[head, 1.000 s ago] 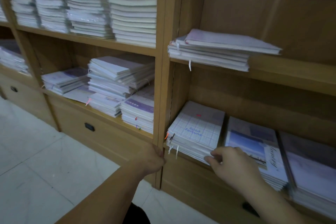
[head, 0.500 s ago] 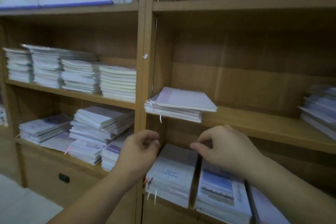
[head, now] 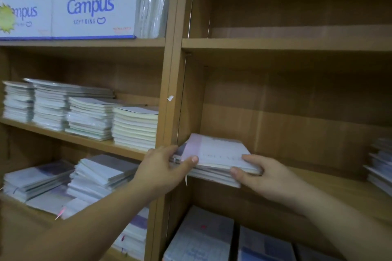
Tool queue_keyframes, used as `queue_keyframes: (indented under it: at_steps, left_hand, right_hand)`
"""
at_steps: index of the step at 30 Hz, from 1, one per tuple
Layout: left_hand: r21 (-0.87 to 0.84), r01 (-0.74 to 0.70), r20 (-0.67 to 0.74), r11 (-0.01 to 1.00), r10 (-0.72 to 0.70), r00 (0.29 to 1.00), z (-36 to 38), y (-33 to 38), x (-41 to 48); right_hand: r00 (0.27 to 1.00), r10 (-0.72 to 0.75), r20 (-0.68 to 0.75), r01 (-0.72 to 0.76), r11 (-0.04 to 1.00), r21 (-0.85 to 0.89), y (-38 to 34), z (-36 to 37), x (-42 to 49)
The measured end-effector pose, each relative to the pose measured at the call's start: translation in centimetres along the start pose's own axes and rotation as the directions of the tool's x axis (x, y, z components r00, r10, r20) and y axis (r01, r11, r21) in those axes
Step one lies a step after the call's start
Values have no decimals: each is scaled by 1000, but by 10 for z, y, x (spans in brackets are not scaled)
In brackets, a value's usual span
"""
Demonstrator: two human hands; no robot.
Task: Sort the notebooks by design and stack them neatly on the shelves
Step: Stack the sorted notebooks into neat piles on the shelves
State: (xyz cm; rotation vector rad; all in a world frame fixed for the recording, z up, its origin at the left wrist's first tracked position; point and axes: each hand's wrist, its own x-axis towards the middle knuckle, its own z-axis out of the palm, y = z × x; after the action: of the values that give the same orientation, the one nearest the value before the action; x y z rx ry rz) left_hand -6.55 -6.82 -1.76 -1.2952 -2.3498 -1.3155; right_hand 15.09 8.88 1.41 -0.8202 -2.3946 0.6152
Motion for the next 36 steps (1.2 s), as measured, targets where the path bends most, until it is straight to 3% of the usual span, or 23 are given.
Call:
queue_keyframes:
  at_steps: [3, 9, 15, 18, 22, 28, 32, 36]
  left_hand:
    - [-2, 9, -7, 1000, -9, 1000, 4, 0, 6]
    - [102, -29, -56, 994, 35, 998, 5, 11, 12]
    - [-161, 0, -16, 987, -3, 1000, 3, 26, 8]
    - [-157, 8, -33, 987, -14, 999, -8, 23, 8]
    - [-75, 139, 11, 988, -138, 990, -4, 22, 13]
    - [-327, 368, -24, 871, -397, 918, -2, 30, 21]
    - [-385, 448, 65, 807, -460, 885, -3, 45, 19]
    - [-518, 529, 367, 672, -385, 847, -13, 62, 4]
  right_hand:
    - [998, 30, -48, -25, 994, 104, 7, 3, 9]
    - [994, 84, -72, -78, 993, 87, -1, 5, 28]
    - [951, 298, -83, -257, 911, 322, -3, 6, 38]
    - [937, 346, -49, -294, 856, 425, 5, -2, 34]
    - [947, 314, -67, -279, 908, 311, 8, -1, 32]
    - [969, 216, -117, -204, 973, 105, 10, -4, 35]
    - [975, 204, -94, -197, 978, 72, 10, -12, 27]
    - [968, 211, -137, -197, 974, 108, 18, -24, 19]
